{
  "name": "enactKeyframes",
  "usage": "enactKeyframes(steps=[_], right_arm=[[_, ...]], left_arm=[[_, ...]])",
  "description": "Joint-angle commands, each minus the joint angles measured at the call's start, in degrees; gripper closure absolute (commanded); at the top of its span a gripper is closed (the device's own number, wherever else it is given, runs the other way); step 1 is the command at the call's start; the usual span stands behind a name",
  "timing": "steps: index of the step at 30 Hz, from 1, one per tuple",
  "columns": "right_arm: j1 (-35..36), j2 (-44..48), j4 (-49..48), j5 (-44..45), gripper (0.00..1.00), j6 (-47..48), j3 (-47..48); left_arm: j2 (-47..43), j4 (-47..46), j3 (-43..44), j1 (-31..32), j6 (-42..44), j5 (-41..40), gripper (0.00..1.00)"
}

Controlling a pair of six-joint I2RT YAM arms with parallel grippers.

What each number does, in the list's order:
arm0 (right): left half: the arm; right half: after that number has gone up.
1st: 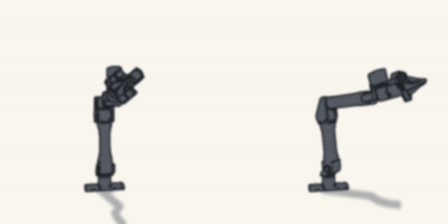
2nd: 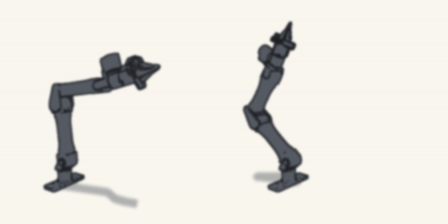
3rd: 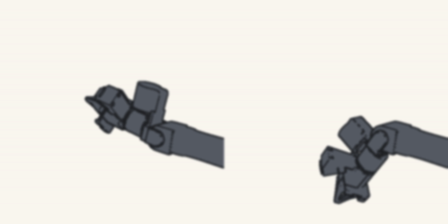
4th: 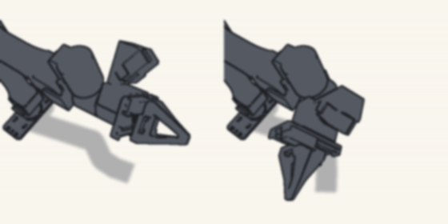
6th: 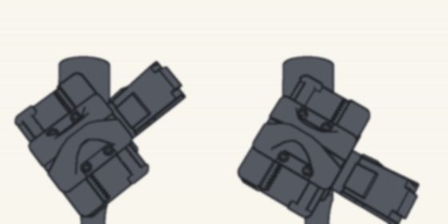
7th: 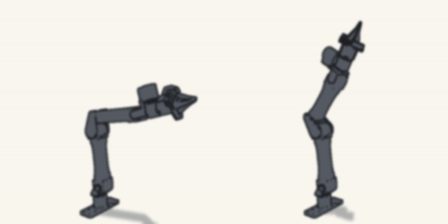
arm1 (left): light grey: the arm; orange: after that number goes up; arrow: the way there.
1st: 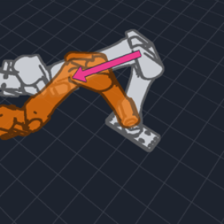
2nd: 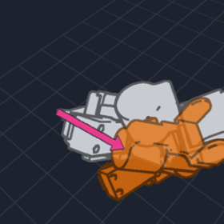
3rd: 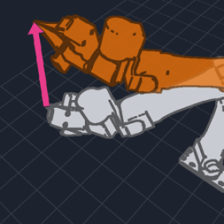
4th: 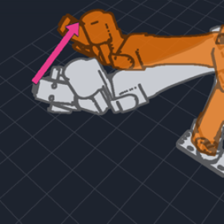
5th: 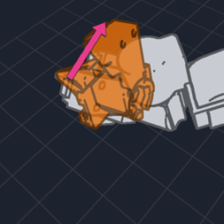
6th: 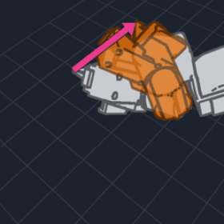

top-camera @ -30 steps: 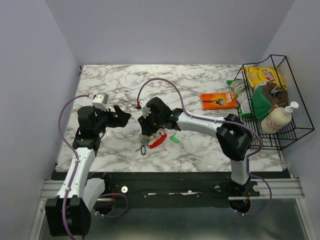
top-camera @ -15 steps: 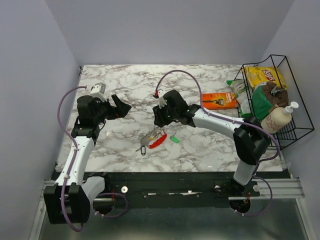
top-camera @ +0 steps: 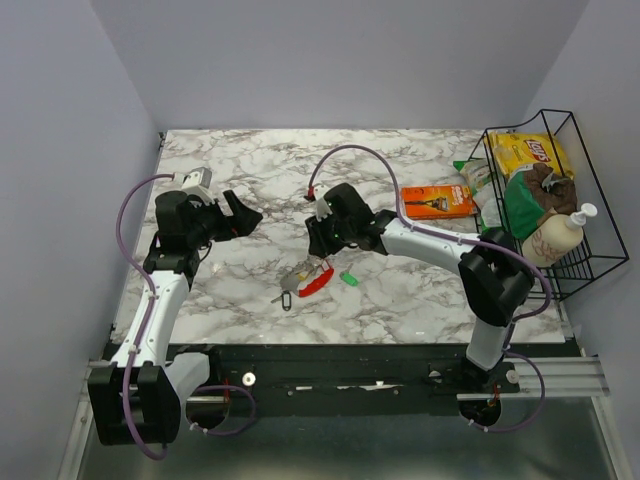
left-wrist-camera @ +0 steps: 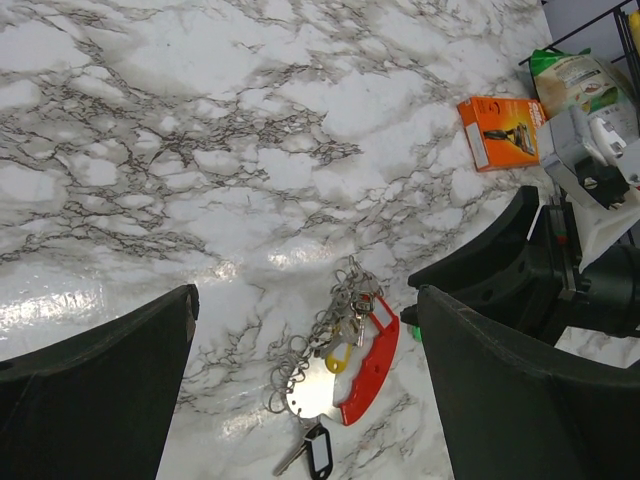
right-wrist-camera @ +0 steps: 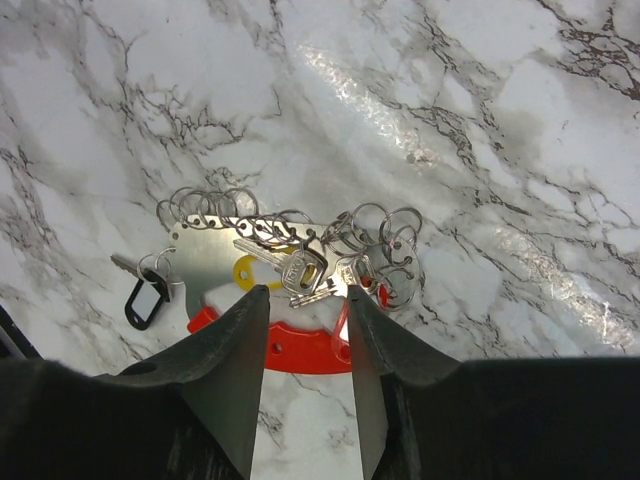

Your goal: Put the keys on the keyring

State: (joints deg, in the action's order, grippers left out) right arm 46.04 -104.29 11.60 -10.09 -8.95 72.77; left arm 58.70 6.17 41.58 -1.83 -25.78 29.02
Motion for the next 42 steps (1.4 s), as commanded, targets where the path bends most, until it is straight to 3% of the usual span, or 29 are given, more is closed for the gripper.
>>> enactKeyframes(steps=[1,10,20,31,42], right_arm=[[0.3,-1.5,-0.3,-3.1,0.56,1.0,2.0],[2.0,-3.1,0.6,-6.1,0.57,3.1,4.6],[6.3,-6.5,2.0,-8.6,0.57,5.2,8.3],[9.2,-8.8,2.2,-8.1,0.57,6.1,8.8],[9.7,-13.0,3.2,-5.9,0.64,6.8,11.8]], left_arm=[[0.6,0.6,0.8,-0.4,0.6,1.7,0.01],[0.2,0.1,-0.1,-0.4,-1.5,0.3,0.01],[2.7,5.4,-2.0,-0.8,-4.7,-4.8,0.01],[4.4,2.5,-10.5,-1.4,-11.3,-0.1,0.04],[1.9,3.4,-10.8,-1.4,-10.3,-0.2,0.04]])
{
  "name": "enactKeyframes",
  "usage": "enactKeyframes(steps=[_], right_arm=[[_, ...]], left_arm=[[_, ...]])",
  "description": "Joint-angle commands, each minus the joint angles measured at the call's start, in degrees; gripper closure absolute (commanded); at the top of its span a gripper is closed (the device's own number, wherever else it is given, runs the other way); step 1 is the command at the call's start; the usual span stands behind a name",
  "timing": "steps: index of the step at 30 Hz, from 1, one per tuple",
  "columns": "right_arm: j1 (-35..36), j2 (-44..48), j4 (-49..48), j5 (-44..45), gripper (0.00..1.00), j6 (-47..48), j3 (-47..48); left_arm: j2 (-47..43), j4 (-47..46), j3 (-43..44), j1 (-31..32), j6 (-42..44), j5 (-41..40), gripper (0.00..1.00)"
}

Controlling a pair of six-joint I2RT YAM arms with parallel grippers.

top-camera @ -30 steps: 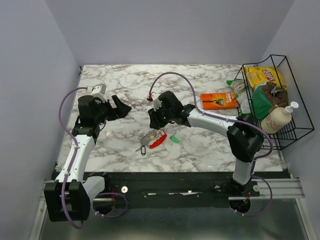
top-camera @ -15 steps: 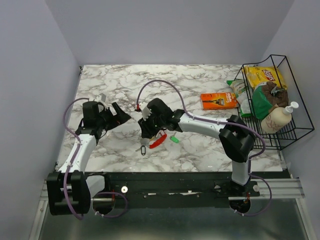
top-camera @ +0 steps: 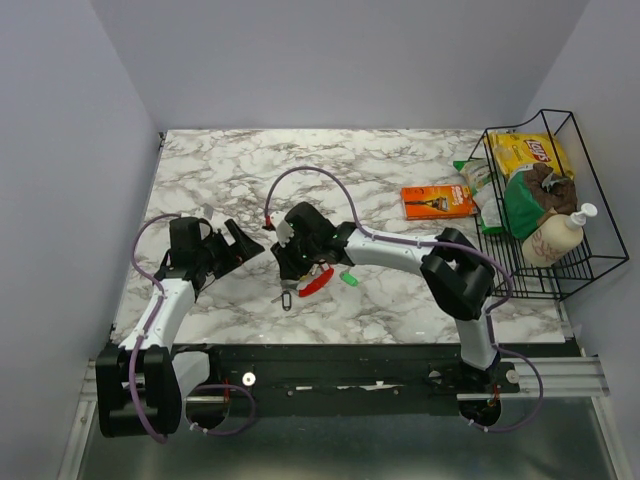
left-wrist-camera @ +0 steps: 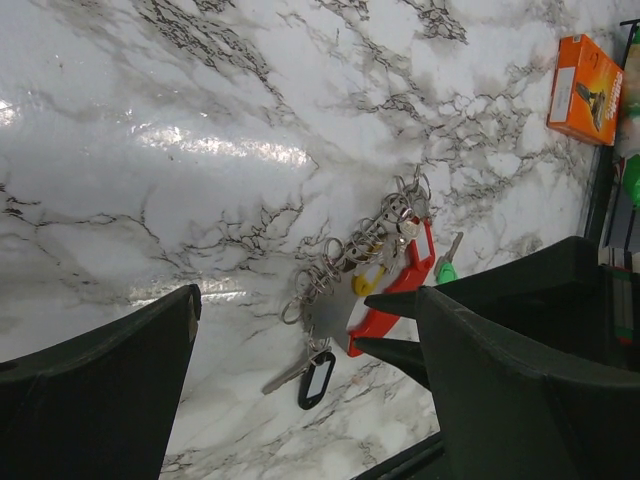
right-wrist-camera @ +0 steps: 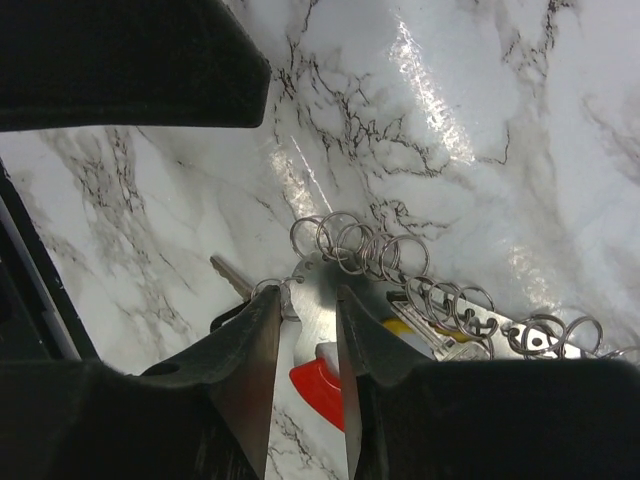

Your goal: Put the keys on the keyring

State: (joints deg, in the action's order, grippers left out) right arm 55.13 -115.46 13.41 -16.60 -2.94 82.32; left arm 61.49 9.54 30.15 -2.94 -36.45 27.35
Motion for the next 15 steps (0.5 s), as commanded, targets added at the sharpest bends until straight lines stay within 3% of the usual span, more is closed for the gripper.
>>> enactKeyframes(steps=[1,15], right_arm=[[0.6,-2.0,1.4,0.4,0.64,0.7,2.6],[0.9,-5.3,1.5,1.8,0.68,0.7,5.0]], left_arm=[[-0.8,0.0,0.6,-0.3,0.5,1.6,0.04],[-0.2,0.0,0.7,-0.3,1.0,1.9,0.04]])
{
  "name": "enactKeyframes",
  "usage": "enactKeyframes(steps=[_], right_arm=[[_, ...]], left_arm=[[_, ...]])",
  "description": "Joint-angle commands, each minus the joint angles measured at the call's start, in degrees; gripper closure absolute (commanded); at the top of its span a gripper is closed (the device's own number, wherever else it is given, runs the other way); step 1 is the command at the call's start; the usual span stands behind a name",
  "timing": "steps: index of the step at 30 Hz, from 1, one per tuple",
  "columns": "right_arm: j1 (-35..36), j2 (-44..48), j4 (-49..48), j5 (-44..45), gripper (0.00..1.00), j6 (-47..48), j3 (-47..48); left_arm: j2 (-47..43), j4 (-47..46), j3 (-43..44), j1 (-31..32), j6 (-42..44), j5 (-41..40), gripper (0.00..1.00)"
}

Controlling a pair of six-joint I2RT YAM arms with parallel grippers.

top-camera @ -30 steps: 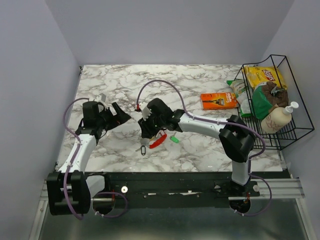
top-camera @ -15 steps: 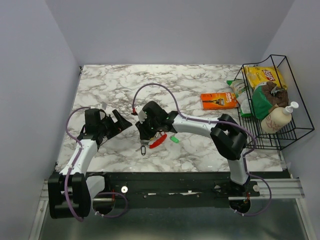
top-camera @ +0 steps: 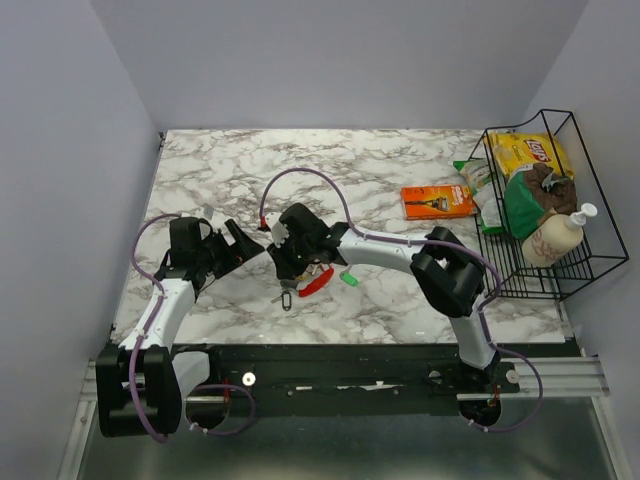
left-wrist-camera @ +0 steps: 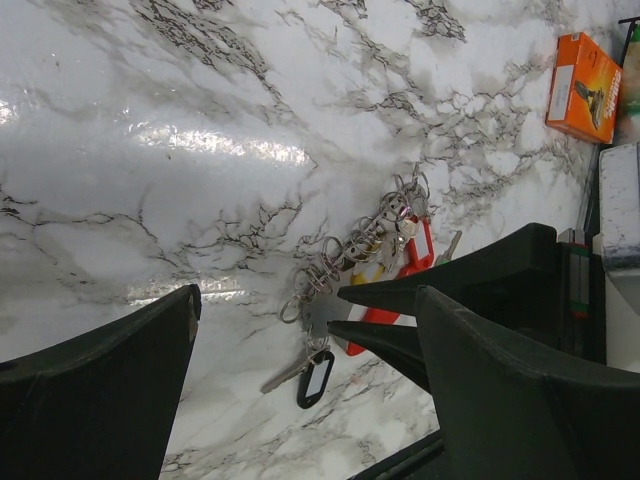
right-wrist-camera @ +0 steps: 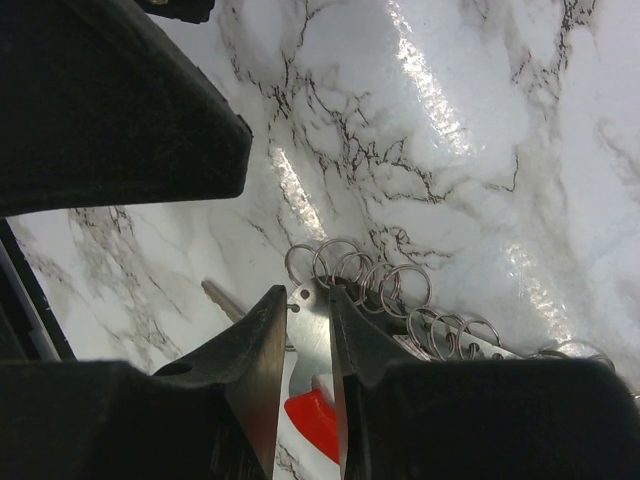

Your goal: Put the keys on the keyring

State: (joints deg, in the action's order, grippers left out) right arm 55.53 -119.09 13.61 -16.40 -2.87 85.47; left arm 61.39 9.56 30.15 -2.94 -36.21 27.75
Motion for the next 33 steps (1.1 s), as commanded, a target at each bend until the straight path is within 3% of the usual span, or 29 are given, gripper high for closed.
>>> enactKeyframes(steps=[1,33], right_arm=[[0.5,-1.8,1.3,1.6,0.68,0.5,1.8],[0.5,-4.7,1.5,5.6,0.70,0.3,2.3]], left_arm=[[-0.2,0.1,0.7,-0.3,0.8,1.5,0.04],[-0.2,-1.0,0.5,-0.3,0.8,3.6,0.04]])
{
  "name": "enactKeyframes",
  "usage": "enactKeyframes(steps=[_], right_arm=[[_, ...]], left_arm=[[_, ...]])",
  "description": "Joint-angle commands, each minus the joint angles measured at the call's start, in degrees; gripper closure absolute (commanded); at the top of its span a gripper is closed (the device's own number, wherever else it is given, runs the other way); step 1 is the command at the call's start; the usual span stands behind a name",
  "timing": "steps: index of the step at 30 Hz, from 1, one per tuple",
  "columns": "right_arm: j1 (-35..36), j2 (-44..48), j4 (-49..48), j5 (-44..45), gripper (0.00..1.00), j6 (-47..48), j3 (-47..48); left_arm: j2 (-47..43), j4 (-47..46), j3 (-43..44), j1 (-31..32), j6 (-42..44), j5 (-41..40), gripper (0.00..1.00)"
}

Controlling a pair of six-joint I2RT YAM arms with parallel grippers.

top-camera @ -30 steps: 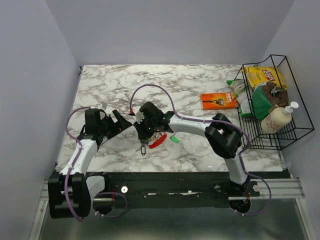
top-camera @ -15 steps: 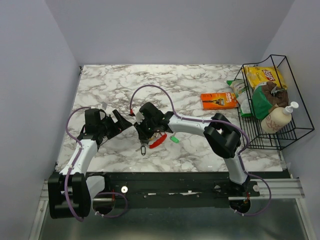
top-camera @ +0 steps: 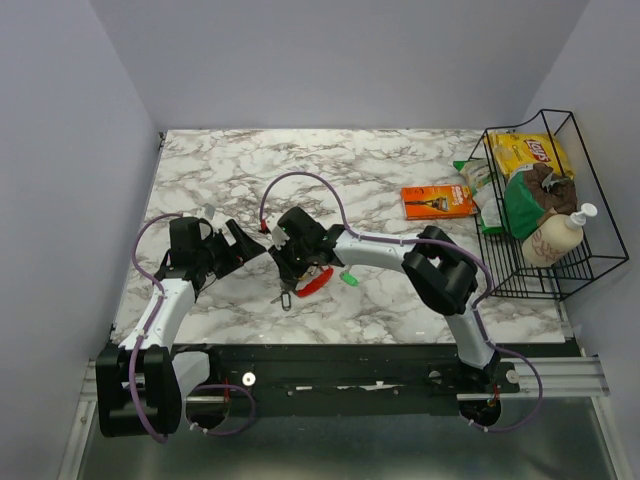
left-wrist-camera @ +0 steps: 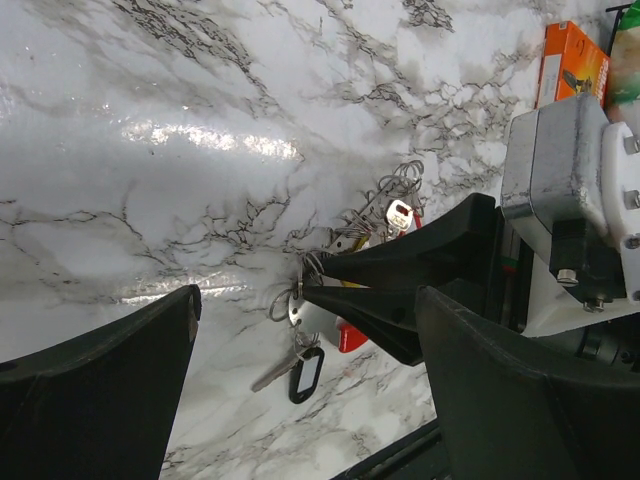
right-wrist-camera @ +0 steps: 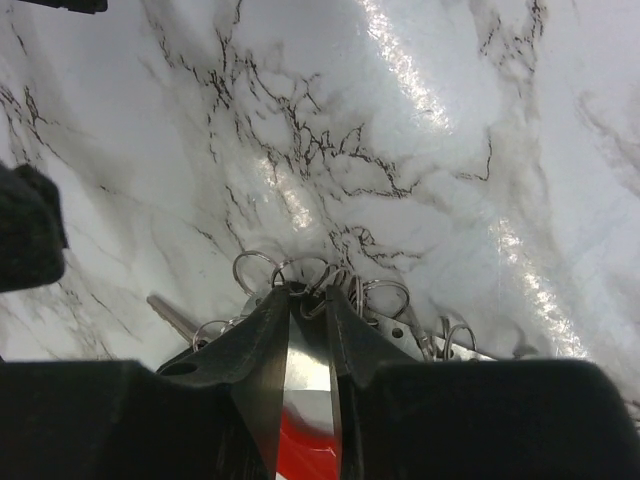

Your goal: Put the keys on the keyring

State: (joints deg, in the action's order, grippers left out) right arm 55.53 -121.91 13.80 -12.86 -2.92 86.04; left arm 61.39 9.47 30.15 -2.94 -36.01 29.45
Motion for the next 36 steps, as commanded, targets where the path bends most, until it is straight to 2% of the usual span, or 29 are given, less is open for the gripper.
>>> enactKeyframes(steps=[1,3,4,7,10,21,28,33,36], right_arm=[[0.5,-2.0,1.4,2.5,0.70,0.2,1.8],[0.5,-2.2,1.4,2.8,0.72,0.2,1.9],[0.5,-2.1,1.3,3.1,0.80,0.1,1.9],[0.5,-1.8,1.4,3.5,0.94,0.1,1.9],[0.5,-1.5,1.4,3.5,0.99,0.5,1.7],[0.4,5.1,1.4,3.7,0.99,1.7,-2.0],[0.3,13.7,1.2,0.2,0.99,2.4,-6.0],[-0.6,20.9,0.5,-4.8,0.99,4.9,-8.6],[-0.9,24.9,0.3,-8.4,0.99,6.7,-9.8]], left_arm=[[-0.2,-1.0,0.5,-0.3,0.6,2.0,0.04],[-0.1,-1.0,0.5,-0.3,0.6,2.1,0.04],[-0.3,-1.0,0.5,-0.3,0.6,2.2,0.04],[-0.4,-1.0,0.6,-0.3,0.9,2.5,0.04],[-0.7,-0.6,1.0,-0.3,1.5,2.6,0.04],[-4.2,1.9,3.7,-0.3,4.2,2.6,0.04],[-8.9,2.9,6.7,-0.3,7.2,4.6,0.03],[-12.2,2.3,9.3,-0.3,9.5,9.3,0.04],[-14.4,0.4,10.1,-0.3,10.9,14.8,0.05]])
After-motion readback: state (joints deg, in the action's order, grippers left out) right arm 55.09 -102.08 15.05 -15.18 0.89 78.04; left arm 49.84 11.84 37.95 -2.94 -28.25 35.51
